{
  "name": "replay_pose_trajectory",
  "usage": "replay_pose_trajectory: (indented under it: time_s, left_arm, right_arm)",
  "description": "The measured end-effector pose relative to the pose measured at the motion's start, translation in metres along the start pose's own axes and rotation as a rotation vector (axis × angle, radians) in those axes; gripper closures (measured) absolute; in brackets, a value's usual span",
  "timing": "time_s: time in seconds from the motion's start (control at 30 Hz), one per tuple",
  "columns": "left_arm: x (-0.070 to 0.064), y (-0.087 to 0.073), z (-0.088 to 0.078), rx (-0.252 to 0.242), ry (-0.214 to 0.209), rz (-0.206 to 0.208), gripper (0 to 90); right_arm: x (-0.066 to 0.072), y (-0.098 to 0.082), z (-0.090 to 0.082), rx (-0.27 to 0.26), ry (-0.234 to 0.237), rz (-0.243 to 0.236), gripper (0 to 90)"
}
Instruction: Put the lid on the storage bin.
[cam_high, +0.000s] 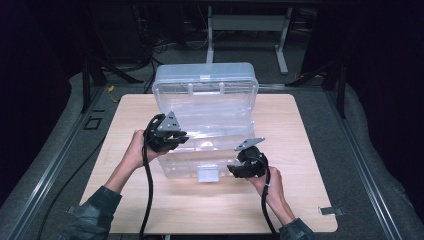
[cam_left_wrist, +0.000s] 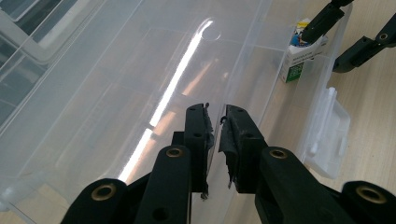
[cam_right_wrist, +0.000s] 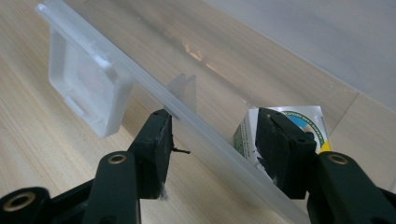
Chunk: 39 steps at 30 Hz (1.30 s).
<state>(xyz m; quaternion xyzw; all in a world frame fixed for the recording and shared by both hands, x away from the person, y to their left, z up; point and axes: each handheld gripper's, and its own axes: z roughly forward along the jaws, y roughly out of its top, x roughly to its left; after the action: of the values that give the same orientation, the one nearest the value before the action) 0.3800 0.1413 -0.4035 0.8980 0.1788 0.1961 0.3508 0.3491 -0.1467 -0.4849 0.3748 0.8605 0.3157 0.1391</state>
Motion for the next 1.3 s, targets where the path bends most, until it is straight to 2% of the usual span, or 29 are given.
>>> replay_pose_trajectory:
  time_s: [0.03,0.1,0.13,0.17,0.27,0.3,0.37,0.43,0.5,0.6,0.63,0.67,0.7,0.73,0.97,1.0,1.07,1.1,1.17,1.2,1.3]
  left_arm:
    - [0.0,-0.001,0.0,-0.002,-0.016,-0.012,79.5]
    - [0.0,-0.001,0.0,0.0,-0.02,-0.013,79.4]
    - [0.0,-0.001,0.0,0.0,-0.02,-0.013,79.4]
    - [-0.001,-0.002,0.0,-0.002,-0.017,-0.011,79.4]
    - [-0.003,-0.002,0.001,-0.006,-0.006,-0.002,79.1]
    - [-0.003,-0.003,0.0,-0.007,-0.001,0.002,79.1]
    - [-0.004,-0.003,0.0,-0.01,0.006,0.003,78.7]
    - [-0.005,-0.003,0.0,-0.01,0.009,0.005,78.6]
    - [-0.005,-0.003,0.0,-0.012,0.013,0.007,78.5]
    - [-0.005,-0.004,0.0,-0.015,0.014,0.006,78.4]
    - [-0.005,-0.004,0.0,-0.015,0.014,0.006,78.3]
    - [-0.005,-0.004,0.0,-0.014,0.012,0.008,78.3]
    - [-0.006,-0.005,0.0,-0.016,0.013,0.007,78.3]
    - [-0.006,-0.005,0.0,-0.016,0.013,0.007,78.3]
    - [-0.009,-0.008,0.0,-0.023,0.015,0.016,78.3]
    - [-0.009,-0.008,0.0,-0.023,0.013,0.013,78.0]
    - [-0.009,-0.009,0.0,-0.023,0.01,0.012,78.0]
    - [-0.01,-0.009,0.0,-0.022,0.014,0.015,77.9]
    - [-0.011,-0.009,0.0,-0.018,0.018,0.016,77.6]
    - [-0.012,-0.009,0.0,-0.016,0.02,0.017,77.2]
    - [-0.014,-0.01,0.001,-0.015,0.019,0.013,77.0]
  right_arm:
    - [0.0,0.0,-0.002,-0.01,0.004,0.013,43.1]
    - [0.0,0.0,-0.006,-0.023,0.018,0.015,40.6]
    - [0.0,0.0,-0.006,-0.023,0.018,0.015,40.6]
    - [-0.001,0.001,-0.015,-0.052,0.036,0.015,40.8]
    - [0.0,0.003,-0.024,-0.073,0.047,0.01,40.5]
    - [0.002,0.004,-0.029,-0.07,0.036,0.003,40.1]
    - [0.007,0.008,-0.046,-0.092,0.056,-0.022,39.5]
    - [0.008,0.01,-0.05,-0.1,0.056,-0.028,39.2]
    - [0.009,0.024,-0.074,-0.171,0.081,-0.045,37.6]
    - [0.005,0.042,-0.09,-0.215,0.078,-0.055,37.2]
    - [0.005,0.042,-0.09,-0.215,0.078,-0.055,37.2]
    - [0.002,0.049,-0.093,-0.22,0.074,-0.054,36.8]
    - [-0.003,0.063,-0.095,-0.222,0.058,-0.05,36.8]
    - [-0.003,0.063,-0.095,-0.222,0.058,-0.05,36.8]
    - [-0.021,0.096,-0.086,-0.21,0.008,-0.037,38.7]
    - [-0.025,0.105,-0.081,-0.213,-0.005,-0.026,43.2]
    - [-0.026,0.108,-0.08,-0.204,-0.012,-0.022,43.8]
    - [-0.03,0.115,-0.075,-0.214,-0.006,-0.01,54.0]
    - [-0.031,0.119,-0.073,-0.216,-0.003,-0.003,55.6]
    - [-0.034,0.124,-0.069,-0.224,-0.013,0.015,62.9]
    - [-0.036,0.128,-0.067,-0.233,-0.023,0.026,69.0]
